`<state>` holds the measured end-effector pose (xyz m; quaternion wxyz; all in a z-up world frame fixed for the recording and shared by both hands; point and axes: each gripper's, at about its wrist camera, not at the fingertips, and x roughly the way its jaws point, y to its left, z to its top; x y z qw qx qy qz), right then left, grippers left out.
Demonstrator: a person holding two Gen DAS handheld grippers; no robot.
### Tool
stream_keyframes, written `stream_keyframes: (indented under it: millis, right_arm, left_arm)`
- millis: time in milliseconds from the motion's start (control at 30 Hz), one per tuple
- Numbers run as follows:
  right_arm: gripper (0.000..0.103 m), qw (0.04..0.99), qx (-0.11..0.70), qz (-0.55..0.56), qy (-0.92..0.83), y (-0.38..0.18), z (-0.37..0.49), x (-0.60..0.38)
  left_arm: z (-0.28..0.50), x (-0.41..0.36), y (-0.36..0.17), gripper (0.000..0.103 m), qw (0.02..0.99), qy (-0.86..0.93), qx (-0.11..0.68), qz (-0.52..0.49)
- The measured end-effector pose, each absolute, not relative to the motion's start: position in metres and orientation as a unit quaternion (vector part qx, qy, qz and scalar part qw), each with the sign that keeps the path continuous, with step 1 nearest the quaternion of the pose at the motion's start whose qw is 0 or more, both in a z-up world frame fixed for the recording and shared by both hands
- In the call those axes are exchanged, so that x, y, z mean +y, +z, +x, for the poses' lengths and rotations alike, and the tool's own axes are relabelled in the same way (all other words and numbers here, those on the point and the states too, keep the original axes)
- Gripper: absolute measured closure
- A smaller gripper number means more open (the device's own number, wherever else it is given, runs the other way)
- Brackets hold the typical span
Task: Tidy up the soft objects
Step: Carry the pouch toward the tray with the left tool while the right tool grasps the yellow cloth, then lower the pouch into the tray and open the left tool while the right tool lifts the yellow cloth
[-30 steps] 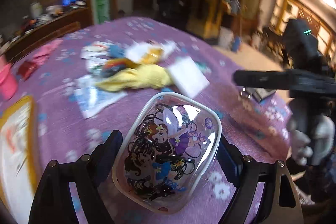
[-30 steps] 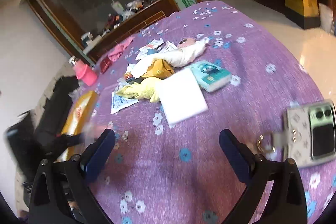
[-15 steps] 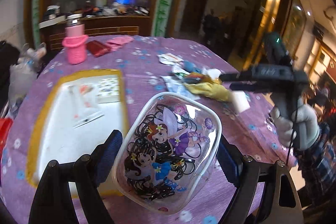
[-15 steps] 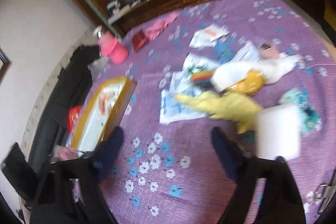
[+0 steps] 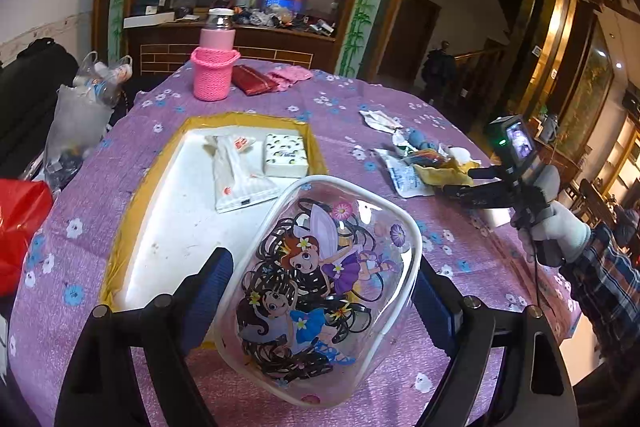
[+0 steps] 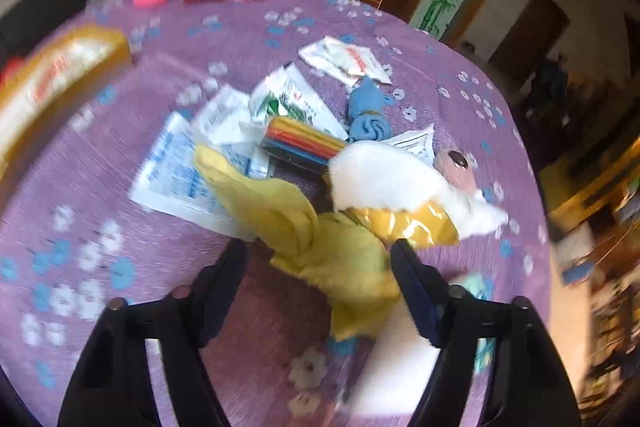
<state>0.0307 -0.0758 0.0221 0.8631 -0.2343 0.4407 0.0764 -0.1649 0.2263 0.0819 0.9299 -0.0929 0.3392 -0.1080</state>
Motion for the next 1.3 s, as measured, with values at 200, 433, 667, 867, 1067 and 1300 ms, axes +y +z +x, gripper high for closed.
stream_keyframes:
  millis: [200, 433, 667, 867, 1067, 1300]
  right_arm:
    - [0.062, 0.861, 0.440, -0.251, 0.051, 0.028, 0.033, -0.083]
    - [0.063, 0.907, 0.389, -0.144, 0.072, 0.089, 0.002, -0.102]
    - [0.063, 0.911, 0.367, 0.006, 0.186, 0.147, -0.038, -0.089]
    - [0.062, 0.861, 0.410, 0.084, 0.289, 0.135, -0.039, -0.039]
    - [0.062, 0.818, 0.461, 0.113, 0.325, 0.103, -0.027, 0.015]
    - [0.062, 0.786, 0.491, 0.148, 0.347, 0.085, -0.012, 0.041]
  left_arm:
    - [-0.171, 0.235, 0.090, 0.014, 0.934, -0.088, 0.335, -0.089]
    - [-0.161, 0.242, 0.086, 0.014, 0.933, -0.069, 0.342, -0.082]
    - [-0.125, 0.246, 0.070, 0.014, 0.922, -0.069, 0.375, -0.066]
    - [-0.076, 0.250, 0.067, 0.014, 0.913, -0.053, 0.401, -0.047]
    - [-0.020, 0.267, 0.038, 0.014, 0.881, -0.021, 0.464, -0.090]
    - [-0.015, 0.293, 0.045, 0.014, 0.873, -0.013, 0.457, -0.169]
